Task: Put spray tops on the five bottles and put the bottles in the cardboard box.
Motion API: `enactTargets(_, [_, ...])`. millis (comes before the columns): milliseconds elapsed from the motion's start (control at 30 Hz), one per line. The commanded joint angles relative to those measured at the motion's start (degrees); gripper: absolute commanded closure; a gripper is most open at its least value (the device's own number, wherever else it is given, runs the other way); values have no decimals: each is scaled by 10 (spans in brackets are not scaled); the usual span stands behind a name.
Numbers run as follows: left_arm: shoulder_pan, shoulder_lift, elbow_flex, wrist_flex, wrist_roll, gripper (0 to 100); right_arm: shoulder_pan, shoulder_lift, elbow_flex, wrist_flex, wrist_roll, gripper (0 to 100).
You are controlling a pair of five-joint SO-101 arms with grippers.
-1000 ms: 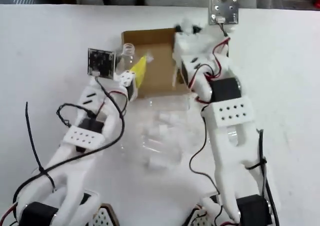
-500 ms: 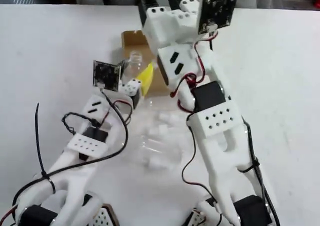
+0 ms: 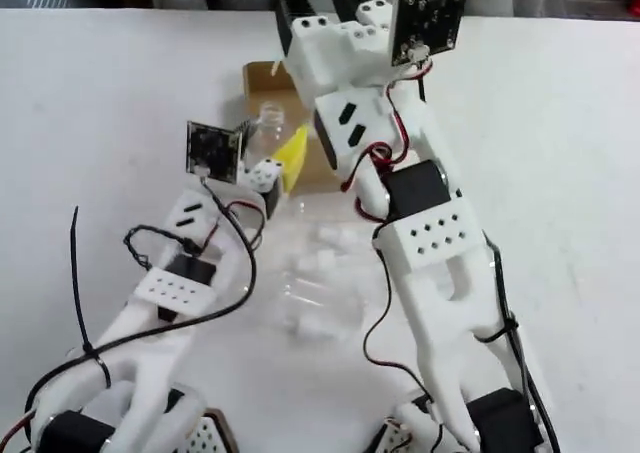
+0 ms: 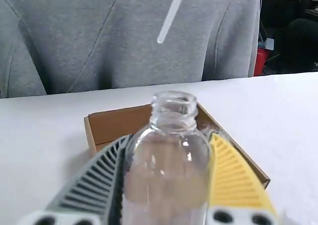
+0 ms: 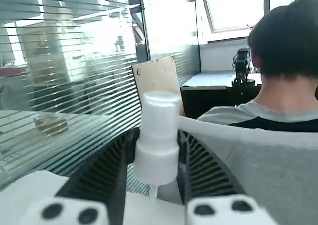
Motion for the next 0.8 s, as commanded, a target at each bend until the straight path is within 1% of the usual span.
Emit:
enactTargets(0, [5,-23,-3,-17,2,976,4,-34,-27,33,5,983])
enactTargets(467, [6,-23,-3,-17,2,976,1,-65,-2,39,4,983])
enactTargets(633, [6,-23,-3,-17,2,976,0,-74,-1,83,0,983])
enactTargets(767, [6,-23,-3,-17,2,976,0,-74,10,80,0,983])
